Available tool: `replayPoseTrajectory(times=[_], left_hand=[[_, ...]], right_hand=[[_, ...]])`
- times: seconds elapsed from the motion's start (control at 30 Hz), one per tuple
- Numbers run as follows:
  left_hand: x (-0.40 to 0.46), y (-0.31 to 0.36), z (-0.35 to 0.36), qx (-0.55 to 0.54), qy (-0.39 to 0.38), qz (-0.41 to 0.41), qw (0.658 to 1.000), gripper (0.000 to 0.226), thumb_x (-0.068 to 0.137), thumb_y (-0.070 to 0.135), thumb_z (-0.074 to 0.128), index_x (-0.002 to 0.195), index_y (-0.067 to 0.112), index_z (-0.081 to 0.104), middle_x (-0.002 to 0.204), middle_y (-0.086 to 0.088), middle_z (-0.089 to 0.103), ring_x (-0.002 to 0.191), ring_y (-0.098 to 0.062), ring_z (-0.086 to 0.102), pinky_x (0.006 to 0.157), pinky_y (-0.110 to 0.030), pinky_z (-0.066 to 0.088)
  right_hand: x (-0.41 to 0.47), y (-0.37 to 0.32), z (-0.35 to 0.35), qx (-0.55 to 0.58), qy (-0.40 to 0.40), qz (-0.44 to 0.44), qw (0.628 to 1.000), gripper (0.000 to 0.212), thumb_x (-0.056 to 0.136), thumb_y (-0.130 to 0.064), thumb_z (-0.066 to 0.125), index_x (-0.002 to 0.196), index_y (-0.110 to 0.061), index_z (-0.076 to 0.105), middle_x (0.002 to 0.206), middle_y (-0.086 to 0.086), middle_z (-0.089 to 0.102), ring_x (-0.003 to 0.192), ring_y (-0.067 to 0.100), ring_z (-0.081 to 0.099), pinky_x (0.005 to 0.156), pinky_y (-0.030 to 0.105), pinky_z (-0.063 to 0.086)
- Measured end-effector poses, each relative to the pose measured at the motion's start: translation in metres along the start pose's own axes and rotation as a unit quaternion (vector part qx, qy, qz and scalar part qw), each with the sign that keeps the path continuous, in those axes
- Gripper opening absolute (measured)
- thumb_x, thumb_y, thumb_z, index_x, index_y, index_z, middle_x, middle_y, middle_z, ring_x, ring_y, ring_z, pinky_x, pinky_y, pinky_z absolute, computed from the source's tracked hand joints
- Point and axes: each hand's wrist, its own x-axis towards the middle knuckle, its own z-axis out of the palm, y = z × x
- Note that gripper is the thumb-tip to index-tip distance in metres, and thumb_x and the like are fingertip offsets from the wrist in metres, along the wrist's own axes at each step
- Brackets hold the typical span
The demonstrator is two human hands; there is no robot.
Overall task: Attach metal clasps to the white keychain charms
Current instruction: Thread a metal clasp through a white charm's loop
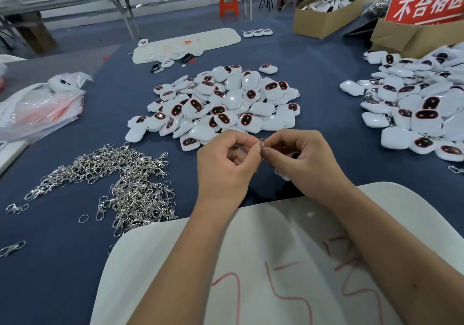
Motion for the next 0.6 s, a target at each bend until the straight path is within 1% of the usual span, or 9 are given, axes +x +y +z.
replayPoseTrajectory(times=[0.07, 0.1, 0.13, 0.23, 0.33, 0.43, 0.5, 0.57, 0.6], left_hand=[[0.000, -0.001, 0.001, 0.011, 0.006, 0.014, 1.000, 0.011, 0.085, 0.004, 0.071, 0.078, 0.012, 0.070, 0.053, 0.014, 0.056, 0.051, -0.013, 0.052, 0.051, -0.017, 0.040], [-0.001, -0.002, 0.001, 0.022, 0.007, 0.026, 0.999, 0.010, 0.083, 0.007, 0.071, 0.077, 0.014, 0.070, 0.055, 0.013, 0.056, 0.050, -0.011, 0.051, 0.051, -0.017, 0.040], [-0.001, -0.003, 0.002, 0.039, 0.007, 0.042, 0.998, 0.010, 0.081, 0.009, 0.070, 0.075, 0.017, 0.069, 0.057, 0.012, 0.057, 0.050, -0.009, 0.050, 0.052, -0.017, 0.039], [-0.001, -0.007, 0.004, 0.079, -0.001, 0.067, 0.995, 0.013, 0.079, 0.013, 0.068, 0.074, 0.025, 0.066, 0.064, 0.007, 0.061, 0.053, -0.009, 0.051, 0.055, -0.022, 0.042], [0.001, -0.011, 0.002, 0.091, -0.022, 0.061, 0.994, 0.010, 0.079, 0.013, 0.067, 0.076, 0.023, 0.067, 0.067, 0.007, 0.061, 0.055, -0.009, 0.052, 0.056, -0.019, 0.043], [0.000, -0.014, 0.000, 0.114, -0.066, 0.051, 0.990, 0.011, 0.083, 0.010, 0.067, 0.079, 0.020, 0.067, 0.071, 0.011, 0.063, 0.059, -0.008, 0.055, 0.057, -0.013, 0.042], [-0.001, -0.014, 0.000, 0.133, -0.091, 0.043, 0.986, 0.016, 0.083, 0.005, 0.067, 0.079, 0.021, 0.065, 0.074, 0.010, 0.063, 0.062, -0.010, 0.057, 0.057, -0.013, 0.041], [-0.001, -0.014, 0.001, 0.151, -0.109, 0.046, 0.981, 0.018, 0.084, 0.004, 0.066, 0.079, 0.021, 0.063, 0.076, 0.010, 0.063, 0.064, -0.012, 0.058, 0.057, -0.016, 0.043], [-0.001, -0.013, 0.001, 0.161, -0.116, 0.049, 0.979, 0.017, 0.084, 0.004, 0.066, 0.080, 0.021, 0.063, 0.077, 0.010, 0.063, 0.066, -0.012, 0.058, 0.058, -0.018, 0.045]], right_hand=[[0.000, 0.000, 0.002, -0.041, 0.020, -0.011, 0.999, 0.015, 0.095, -0.018, 0.075, 0.081, -0.022, 0.076, 0.064, -0.006, 0.066, 0.055, 0.026, 0.057, 0.049, 0.034, 0.046], [-0.001, -0.001, 0.003, -0.057, 0.028, -0.016, 0.998, 0.014, 0.094, -0.016, 0.075, 0.081, -0.022, 0.075, 0.065, -0.006, 0.067, 0.057, 0.028, 0.058, 0.051, 0.036, 0.048], [-0.001, 0.000, 0.004, -0.070, 0.035, -0.021, 0.997, 0.015, 0.093, -0.013, 0.074, 0.081, -0.022, 0.075, 0.065, -0.006, 0.067, 0.057, 0.025, 0.059, 0.053, 0.034, 0.049], [-0.003, -0.001, 0.006, -0.111, 0.055, -0.030, 0.992, 0.014, 0.088, -0.012, 0.076, 0.081, -0.023, 0.074, 0.068, -0.009, 0.069, 0.061, 0.008, 0.061, 0.058, 0.020, 0.048], [0.000, 0.003, 0.004, -0.142, 0.071, -0.006, 0.987, 0.013, 0.088, -0.013, 0.076, 0.092, -0.024, 0.070, 0.080, -0.010, 0.069, 0.077, 0.009, 0.065, 0.069, 0.016, 0.048], [0.004, 0.007, 0.000, -0.079, 0.087, 0.054, 0.992, 0.023, 0.093, -0.009, 0.065, 0.106, -0.027, 0.059, 0.096, -0.007, 0.069, 0.087, 0.008, 0.064, 0.076, 0.021, 0.049], [0.005, 0.008, -0.001, -0.034, 0.109, 0.075, 0.991, 0.027, 0.093, -0.013, 0.071, 0.110, -0.029, 0.057, 0.101, -0.008, 0.069, 0.087, 0.002, 0.064, 0.076, 0.018, 0.049], [0.005, 0.008, -0.003, -0.011, 0.135, 0.076, 0.988, 0.027, 0.089, -0.017, 0.080, 0.107, -0.029, 0.063, 0.095, -0.007, 0.072, 0.079, -0.001, 0.064, 0.071, 0.012, 0.050], [0.006, 0.008, -0.003, -0.007, 0.141, 0.072, 0.987, 0.022, 0.088, -0.018, 0.082, 0.101, -0.028, 0.068, 0.091, -0.006, 0.074, 0.074, -0.001, 0.063, 0.069, 0.012, 0.050]])
